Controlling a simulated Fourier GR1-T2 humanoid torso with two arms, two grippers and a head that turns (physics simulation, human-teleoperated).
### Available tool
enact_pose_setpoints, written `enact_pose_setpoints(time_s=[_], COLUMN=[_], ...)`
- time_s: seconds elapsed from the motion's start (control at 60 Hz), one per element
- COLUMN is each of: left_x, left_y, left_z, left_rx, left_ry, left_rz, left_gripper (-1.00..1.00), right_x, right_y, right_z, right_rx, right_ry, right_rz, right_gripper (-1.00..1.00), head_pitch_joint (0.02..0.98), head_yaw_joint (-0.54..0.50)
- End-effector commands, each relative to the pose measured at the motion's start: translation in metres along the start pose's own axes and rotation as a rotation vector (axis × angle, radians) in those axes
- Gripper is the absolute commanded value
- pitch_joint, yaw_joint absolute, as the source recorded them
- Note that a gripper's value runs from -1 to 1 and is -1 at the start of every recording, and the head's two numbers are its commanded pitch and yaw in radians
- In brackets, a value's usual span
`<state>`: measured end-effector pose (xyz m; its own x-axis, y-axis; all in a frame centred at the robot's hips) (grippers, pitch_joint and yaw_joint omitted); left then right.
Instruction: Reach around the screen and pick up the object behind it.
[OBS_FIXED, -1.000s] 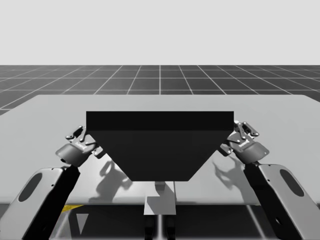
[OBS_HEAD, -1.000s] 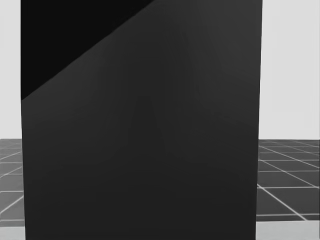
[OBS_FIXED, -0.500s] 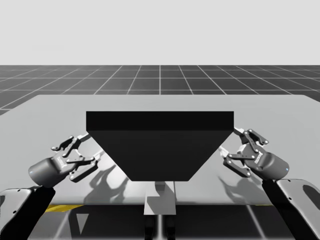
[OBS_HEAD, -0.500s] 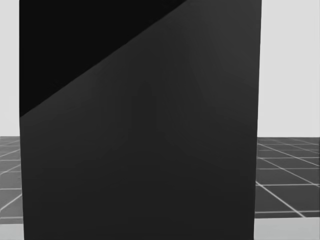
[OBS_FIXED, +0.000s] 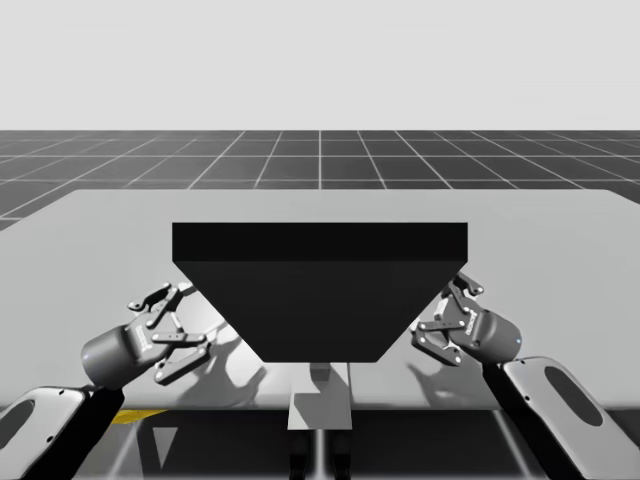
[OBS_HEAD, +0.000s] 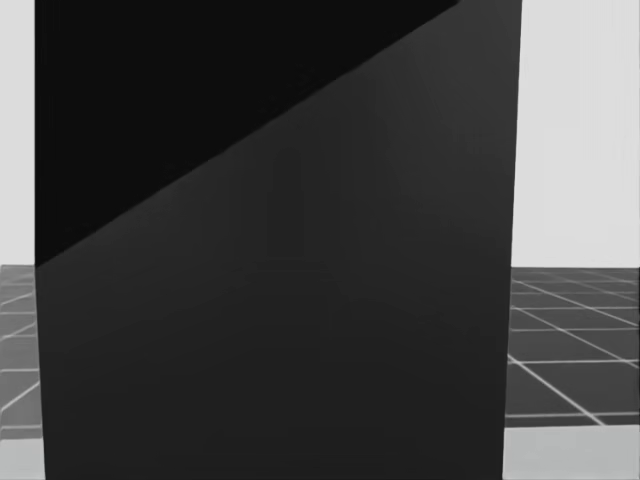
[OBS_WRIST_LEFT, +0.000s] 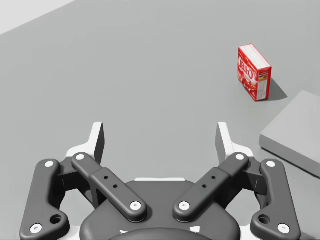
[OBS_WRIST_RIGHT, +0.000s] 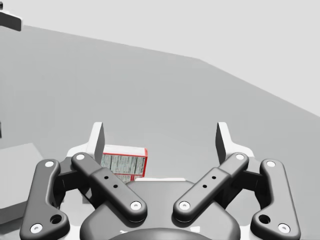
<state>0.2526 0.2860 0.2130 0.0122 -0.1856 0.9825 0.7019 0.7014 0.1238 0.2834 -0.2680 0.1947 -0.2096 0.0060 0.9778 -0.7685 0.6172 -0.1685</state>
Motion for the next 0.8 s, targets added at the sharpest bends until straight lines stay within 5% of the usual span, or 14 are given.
enact_pose_setpoints(time_s=[0.017,0.25,0.5,0.8], left_x=[0.001,0.000,-0.002,-0.004], left_y=[-0.009,-0.011,-0.012,-0.015], left_z=[-0.005,-0.007,-0.009,-0.009], left_rx=[-0.027,-0.034,-0.037,-0.043], left_ry=[0.000,0.002,0.010,0.011], left_rz=[-0.016,-0.024,-0.032,-0.044], left_gripper=[-1.00,-1.00,-1.00,-1.00], right_x=[-0.011,-0.027,-0.057,-0.067], right_y=[0.010,0.017,0.014,0.012], right_z=[-0.017,-0.039,-0.057,-0.086], right_rx=[0.044,0.092,0.117,0.138], right_ry=[0.015,0.061,0.136,0.169], right_rz=[-0.025,-0.057,-0.136,-0.158], right_gripper=[-1.00,-1.00,-1.00,-1.00], head_pitch_joint=[0.092,0.100,0.111,0.116], head_yaw_joint=[-0.06,-0.06,-0.06,-0.05])
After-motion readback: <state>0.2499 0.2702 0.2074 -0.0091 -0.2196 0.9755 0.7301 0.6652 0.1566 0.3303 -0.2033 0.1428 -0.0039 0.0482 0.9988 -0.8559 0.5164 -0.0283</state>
